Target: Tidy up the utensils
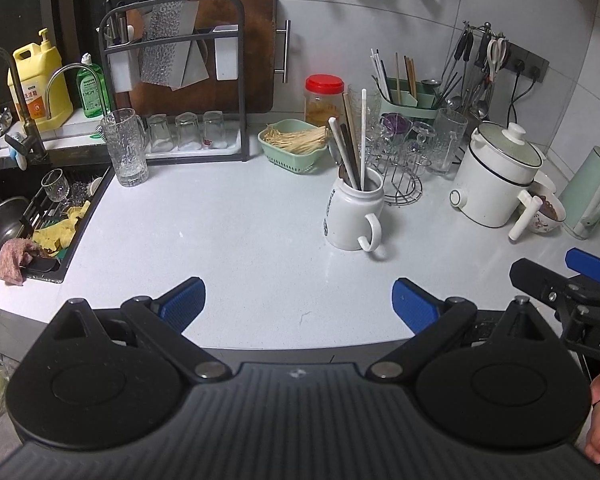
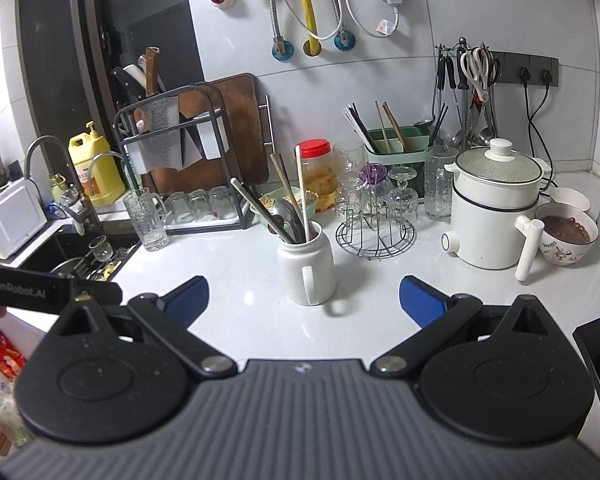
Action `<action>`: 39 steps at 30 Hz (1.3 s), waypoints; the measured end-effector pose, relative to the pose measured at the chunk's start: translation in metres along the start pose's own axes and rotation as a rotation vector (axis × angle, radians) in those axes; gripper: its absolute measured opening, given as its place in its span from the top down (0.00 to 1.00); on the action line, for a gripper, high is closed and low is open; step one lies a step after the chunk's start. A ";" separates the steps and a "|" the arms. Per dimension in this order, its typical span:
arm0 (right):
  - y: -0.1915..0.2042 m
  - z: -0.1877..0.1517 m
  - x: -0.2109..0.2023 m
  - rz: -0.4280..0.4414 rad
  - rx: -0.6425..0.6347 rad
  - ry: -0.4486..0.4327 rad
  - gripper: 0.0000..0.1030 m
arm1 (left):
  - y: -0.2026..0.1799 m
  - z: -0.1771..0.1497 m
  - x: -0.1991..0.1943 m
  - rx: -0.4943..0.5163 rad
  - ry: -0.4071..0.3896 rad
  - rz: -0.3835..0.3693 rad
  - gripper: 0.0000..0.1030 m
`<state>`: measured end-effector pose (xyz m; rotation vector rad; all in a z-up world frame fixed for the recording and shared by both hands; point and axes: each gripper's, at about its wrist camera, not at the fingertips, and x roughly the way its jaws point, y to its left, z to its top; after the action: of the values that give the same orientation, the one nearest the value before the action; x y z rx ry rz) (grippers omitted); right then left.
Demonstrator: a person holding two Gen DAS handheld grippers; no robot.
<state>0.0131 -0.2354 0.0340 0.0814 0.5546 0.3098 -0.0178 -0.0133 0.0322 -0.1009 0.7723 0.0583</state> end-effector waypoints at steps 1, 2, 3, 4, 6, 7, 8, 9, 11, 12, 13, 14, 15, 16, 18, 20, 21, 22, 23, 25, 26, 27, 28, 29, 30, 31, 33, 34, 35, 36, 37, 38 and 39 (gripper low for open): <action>0.000 0.000 0.000 -0.002 0.000 0.000 0.00 | 0.000 0.000 0.000 0.000 -0.001 -0.005 0.02; 0.000 -0.001 0.000 -0.002 0.002 0.001 0.00 | 0.000 0.000 0.000 0.000 0.000 -0.006 0.02; 0.000 -0.001 -0.001 -0.002 0.004 0.001 0.00 | 0.000 0.000 0.000 0.000 0.000 -0.007 0.02; 0.001 -0.001 -0.001 -0.003 0.005 0.001 0.00 | 0.000 0.000 0.000 0.001 0.003 -0.010 0.02; 0.001 -0.002 -0.002 -0.007 0.007 0.000 0.00 | -0.001 0.000 0.001 0.004 0.006 -0.017 0.02; 0.001 -0.002 -0.002 -0.008 0.009 0.000 0.00 | -0.001 0.000 0.001 0.006 0.005 -0.016 0.02; 0.001 -0.002 -0.002 -0.009 0.011 0.000 0.00 | -0.002 0.000 0.000 0.008 0.003 -0.015 0.02; 0.001 -0.002 -0.002 -0.010 0.013 0.002 0.00 | -0.002 0.000 0.000 0.011 0.002 -0.016 0.02; 0.000 -0.002 -0.001 -0.012 0.015 0.001 0.00 | -0.002 0.001 0.000 0.010 0.001 -0.017 0.02; 0.001 -0.002 0.000 -0.014 0.017 0.000 0.00 | -0.002 0.002 0.000 0.010 0.000 -0.016 0.02; 0.001 -0.002 0.000 -0.016 0.018 0.000 0.00 | -0.001 0.002 -0.001 0.011 -0.002 -0.016 0.02; 0.001 -0.002 0.001 -0.016 0.018 0.000 0.00 | -0.001 0.003 -0.001 0.010 -0.004 -0.015 0.02; 0.002 -0.003 0.001 -0.015 0.015 0.000 0.00 | -0.001 0.003 -0.001 0.011 -0.006 -0.015 0.02; 0.001 -0.003 0.001 -0.016 0.012 -0.002 0.00 | -0.001 0.003 -0.001 0.012 -0.007 -0.013 0.02; 0.001 -0.004 0.000 -0.019 0.012 -0.007 0.00 | -0.001 0.003 -0.001 0.012 -0.007 -0.007 0.02; -0.001 -0.005 0.001 -0.022 0.018 -0.005 0.00 | 0.000 0.003 0.000 0.008 -0.006 -0.009 0.02; -0.001 -0.005 0.002 -0.026 0.020 -0.004 0.00 | 0.001 0.003 0.000 0.006 -0.005 -0.010 0.02; -0.001 -0.005 0.002 -0.028 0.021 -0.004 0.00 | 0.001 0.004 0.000 0.007 -0.004 -0.009 0.02; -0.001 -0.006 0.003 -0.029 0.023 -0.003 0.00 | 0.001 0.003 0.000 0.008 -0.005 -0.009 0.02; -0.001 -0.006 0.002 -0.029 0.026 -0.006 0.00 | 0.001 0.003 0.000 0.011 -0.004 -0.007 0.02; -0.001 -0.006 0.003 -0.031 0.027 -0.007 0.00 | 0.000 0.003 0.001 0.013 -0.002 -0.006 0.02; -0.001 -0.006 0.003 -0.032 0.028 -0.006 0.00 | 0.001 0.003 0.001 0.015 -0.001 -0.007 0.02; 0.000 -0.006 0.003 -0.033 0.029 -0.005 0.00 | 0.001 0.004 0.001 0.016 -0.001 -0.008 0.02; 0.000 -0.006 0.003 -0.031 0.031 -0.005 0.00 | 0.002 0.004 0.001 0.015 -0.002 -0.007 0.02; 0.001 -0.006 0.003 -0.029 0.032 -0.006 0.00 | 0.002 0.004 0.001 0.015 -0.001 -0.006 0.02; 0.001 -0.007 0.003 -0.029 0.031 -0.005 0.00 | 0.003 0.004 0.002 0.017 0.002 -0.006 0.02; 0.002 -0.007 0.004 -0.030 0.031 -0.006 0.00 | 0.004 0.004 0.001 0.016 0.004 -0.008 0.02; 0.002 -0.006 0.004 -0.030 0.030 -0.006 0.00 | 0.003 0.004 0.002 0.019 0.005 -0.010 0.02; 0.002 -0.007 0.004 -0.029 0.030 -0.007 0.00 | 0.003 0.003 0.002 0.025 0.007 -0.010 0.02; 0.003 -0.007 0.004 -0.031 0.030 -0.008 0.00 | 0.003 0.003 0.002 0.028 0.008 -0.012 0.02; 0.003 -0.007 0.004 -0.031 0.032 -0.007 0.00 | 0.003 0.003 0.002 0.029 0.008 -0.012 0.02; 0.003 -0.007 0.004 -0.031 0.034 -0.006 0.00 | 0.003 0.002 0.002 0.029 0.009 -0.011 0.02; 0.004 -0.008 0.004 -0.031 0.036 -0.006 0.00 | 0.004 0.002 0.002 0.028 0.008 -0.012 0.02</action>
<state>0.0110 -0.2306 0.0263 0.1085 0.5548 0.2695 -0.0151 -0.0094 0.0324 -0.0797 0.7798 0.0354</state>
